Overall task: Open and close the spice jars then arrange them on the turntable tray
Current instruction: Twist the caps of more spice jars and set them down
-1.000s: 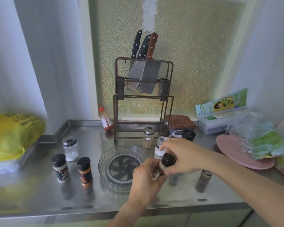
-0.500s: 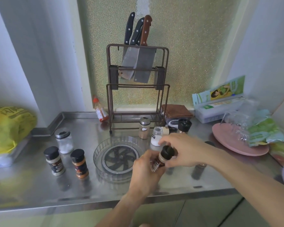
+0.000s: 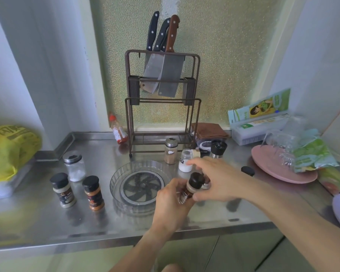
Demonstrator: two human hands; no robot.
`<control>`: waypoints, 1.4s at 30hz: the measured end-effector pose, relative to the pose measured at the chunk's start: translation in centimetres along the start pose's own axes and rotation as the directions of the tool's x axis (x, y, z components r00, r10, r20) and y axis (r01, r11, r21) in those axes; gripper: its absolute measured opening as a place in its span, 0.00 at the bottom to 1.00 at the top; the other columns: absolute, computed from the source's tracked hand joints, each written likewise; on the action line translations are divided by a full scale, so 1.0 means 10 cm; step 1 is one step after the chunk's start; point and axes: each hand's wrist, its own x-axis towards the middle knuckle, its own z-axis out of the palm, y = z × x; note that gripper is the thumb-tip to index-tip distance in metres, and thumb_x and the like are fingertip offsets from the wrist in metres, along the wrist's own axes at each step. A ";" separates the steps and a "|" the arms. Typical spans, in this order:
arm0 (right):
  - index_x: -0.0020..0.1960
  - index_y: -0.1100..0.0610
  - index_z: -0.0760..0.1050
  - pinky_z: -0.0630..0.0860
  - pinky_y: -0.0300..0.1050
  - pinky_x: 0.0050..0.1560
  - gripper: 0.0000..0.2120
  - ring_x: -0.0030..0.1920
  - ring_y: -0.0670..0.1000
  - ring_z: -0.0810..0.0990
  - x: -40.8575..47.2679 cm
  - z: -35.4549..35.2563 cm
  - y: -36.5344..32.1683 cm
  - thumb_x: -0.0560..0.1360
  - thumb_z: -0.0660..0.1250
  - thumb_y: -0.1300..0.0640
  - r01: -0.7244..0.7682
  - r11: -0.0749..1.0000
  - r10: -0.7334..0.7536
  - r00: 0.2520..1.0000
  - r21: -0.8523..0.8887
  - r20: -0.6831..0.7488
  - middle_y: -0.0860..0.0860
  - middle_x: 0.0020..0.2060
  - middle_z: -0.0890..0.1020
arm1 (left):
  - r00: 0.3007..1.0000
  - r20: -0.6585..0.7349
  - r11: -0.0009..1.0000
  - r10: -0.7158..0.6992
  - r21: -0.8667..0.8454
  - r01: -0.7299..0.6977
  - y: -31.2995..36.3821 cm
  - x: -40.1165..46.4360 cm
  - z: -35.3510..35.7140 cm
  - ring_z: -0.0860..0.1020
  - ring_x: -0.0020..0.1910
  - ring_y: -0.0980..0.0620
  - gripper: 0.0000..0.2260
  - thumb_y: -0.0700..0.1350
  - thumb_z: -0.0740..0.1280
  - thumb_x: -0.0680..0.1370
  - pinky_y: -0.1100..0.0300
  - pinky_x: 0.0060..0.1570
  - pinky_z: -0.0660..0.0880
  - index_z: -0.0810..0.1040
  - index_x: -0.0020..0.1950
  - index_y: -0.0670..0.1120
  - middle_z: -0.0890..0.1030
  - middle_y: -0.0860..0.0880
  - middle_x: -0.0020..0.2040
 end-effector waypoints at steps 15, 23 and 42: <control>0.62 0.48 0.76 0.75 0.52 0.55 0.19 0.55 0.55 0.78 0.05 0.33 0.00 0.73 0.70 0.45 -0.032 0.999 0.028 0.971 -0.012 -0.237 0.50 0.54 0.82 | 0.998 0.003 0.998 -0.063 0.014 0.063 -0.03 0.03 0.12 0.83 0.44 0.60 0.15 0.49 0.78 0.70 0.57 0.49 0.81 0.77 0.52 0.51 0.84 0.58 0.42; 0.65 0.51 0.76 0.73 0.47 0.53 0.18 0.56 0.55 0.79 0.09 0.52 0.03 0.76 0.70 0.49 -0.099 0.995 0.103 0.965 0.027 -0.242 0.52 0.54 0.80 | 0.994 0.037 0.991 -0.106 0.082 0.103 -0.20 0.12 0.30 0.84 0.43 0.53 0.14 0.51 0.74 0.70 0.50 0.45 0.80 0.71 0.48 0.53 0.84 0.54 0.42; 0.69 0.48 0.72 0.77 0.43 0.53 0.25 0.48 0.44 0.81 -0.18 0.15 0.13 0.75 0.71 0.42 -0.201 0.970 0.222 0.961 0.136 -0.163 0.46 0.59 0.81 | 0.974 0.201 0.951 0.103 0.266 -0.156 -0.01 0.23 -0.27 0.77 0.62 0.50 0.25 0.40 0.62 0.72 0.53 0.62 0.74 0.68 0.69 0.48 0.79 0.50 0.62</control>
